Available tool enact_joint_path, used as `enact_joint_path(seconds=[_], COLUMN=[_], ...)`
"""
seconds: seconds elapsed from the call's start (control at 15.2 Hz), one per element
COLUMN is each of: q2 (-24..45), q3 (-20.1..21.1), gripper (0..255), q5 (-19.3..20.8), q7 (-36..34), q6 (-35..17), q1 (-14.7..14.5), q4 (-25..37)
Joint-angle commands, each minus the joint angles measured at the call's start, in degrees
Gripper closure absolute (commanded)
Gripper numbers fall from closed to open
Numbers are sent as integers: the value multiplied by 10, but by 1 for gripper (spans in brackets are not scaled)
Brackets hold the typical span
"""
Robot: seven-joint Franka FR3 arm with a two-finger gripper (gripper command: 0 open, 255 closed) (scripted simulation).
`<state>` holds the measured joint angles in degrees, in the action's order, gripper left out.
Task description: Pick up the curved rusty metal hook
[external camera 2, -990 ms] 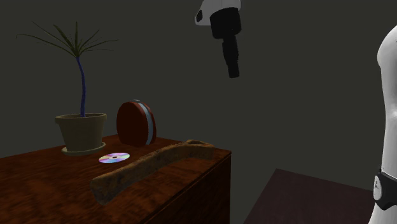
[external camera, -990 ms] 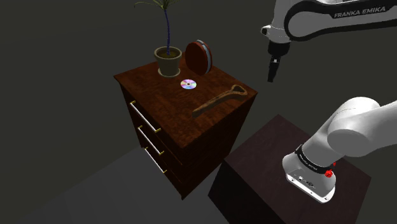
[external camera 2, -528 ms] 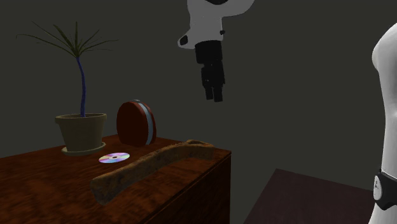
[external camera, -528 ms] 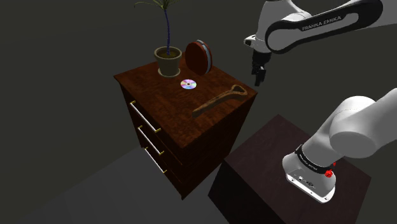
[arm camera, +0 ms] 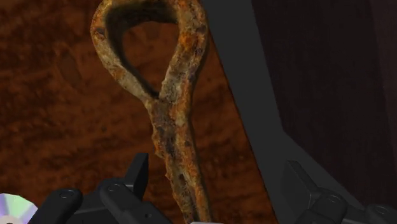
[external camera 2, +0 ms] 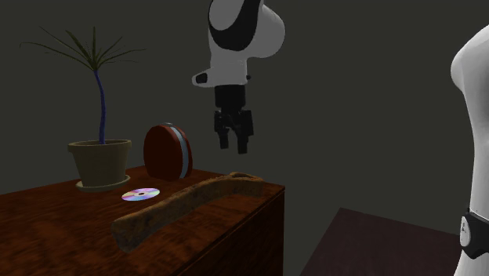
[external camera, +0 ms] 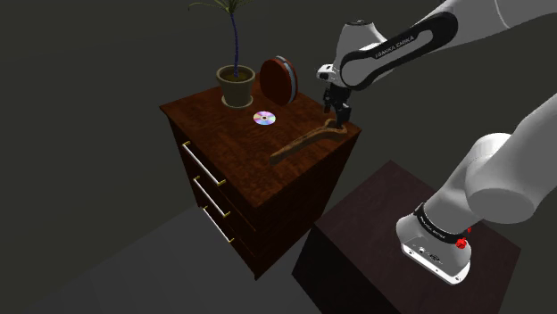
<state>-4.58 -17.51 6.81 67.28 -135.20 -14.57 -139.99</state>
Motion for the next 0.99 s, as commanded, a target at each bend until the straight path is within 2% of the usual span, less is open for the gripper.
enact_joint_path(seconds=[0.0, 0.26, 0.86, 0.92], q2=[41, 116, 168, 168], q3=[1, 20, 30, 31], gripper=[0, 0, 0, 255], q5=[-32, -99, -125, -125], q7=[71, 202, 221, 221], q6=[-33, -74, -130, -130], q1=[-12, -19, -12, -12], q4=[13, 48, 42, 42])
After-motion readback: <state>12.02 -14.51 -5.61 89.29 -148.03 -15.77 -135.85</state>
